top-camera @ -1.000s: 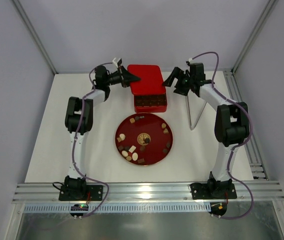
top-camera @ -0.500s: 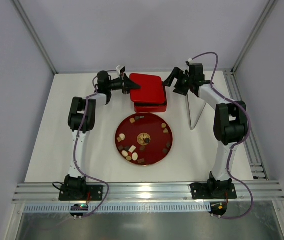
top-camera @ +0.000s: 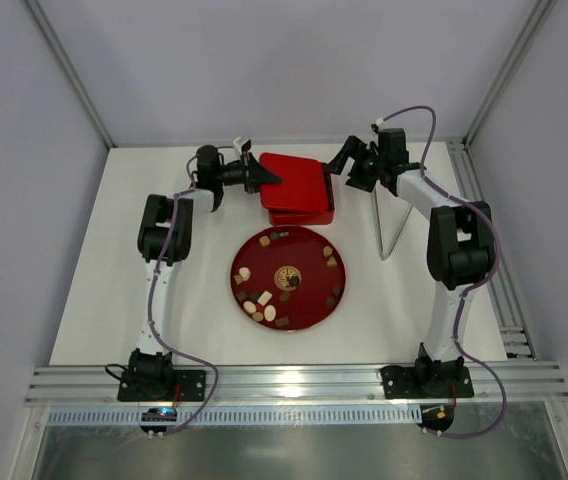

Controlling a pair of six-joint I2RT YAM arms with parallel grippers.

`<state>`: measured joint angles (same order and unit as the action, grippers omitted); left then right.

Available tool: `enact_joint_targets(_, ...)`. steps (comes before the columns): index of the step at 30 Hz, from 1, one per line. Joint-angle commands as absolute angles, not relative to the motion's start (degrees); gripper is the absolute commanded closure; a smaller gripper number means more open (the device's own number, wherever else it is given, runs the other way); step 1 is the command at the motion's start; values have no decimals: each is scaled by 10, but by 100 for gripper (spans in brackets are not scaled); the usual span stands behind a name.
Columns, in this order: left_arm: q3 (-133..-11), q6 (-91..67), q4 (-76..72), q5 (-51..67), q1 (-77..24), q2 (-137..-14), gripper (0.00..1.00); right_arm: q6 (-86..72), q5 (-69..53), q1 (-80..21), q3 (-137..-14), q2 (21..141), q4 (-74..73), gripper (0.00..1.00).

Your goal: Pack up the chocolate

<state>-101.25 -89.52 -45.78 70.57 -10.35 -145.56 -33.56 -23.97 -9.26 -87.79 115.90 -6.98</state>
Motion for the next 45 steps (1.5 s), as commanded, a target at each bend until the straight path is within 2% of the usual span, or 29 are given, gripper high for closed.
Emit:
enact_joint_targets(1, -1024, -820, -405, 712, -99, -1447, 90, -337, -246, -96, -878, 1165, -41, 5)
enact_joint_targets(10, -1058, -647, -152, 693, -98, -1427, 82, -337, -248, -98, -876, 1166, -37, 5)
enact_joint_targets(14, -1074, -575, -66, 679, -95, -1422, 69, -337, -248, -100, -875, 1167, -36, 5)
enact_joint_targets(25, -1085, -544, -9, 667, -91, -1408, 48, -336, -247, -101, -870, 1167, -33, 5)
enact_joint_targets(31, -1112, -450, 109, 641, -91, -1399, 41, -337, -248, -101, -866, 1167, -30, 5)
enact_joint_targets(39, -1157, -366, 251, 600, -90, -1394, 37, -339, -248, -103, -860, 1163, -25, 6)
enact_joint_targets(45, -1171, -334, 298, 580, -89, -1390, 34, -341, -250, -104, -852, 1161, -20, 6)
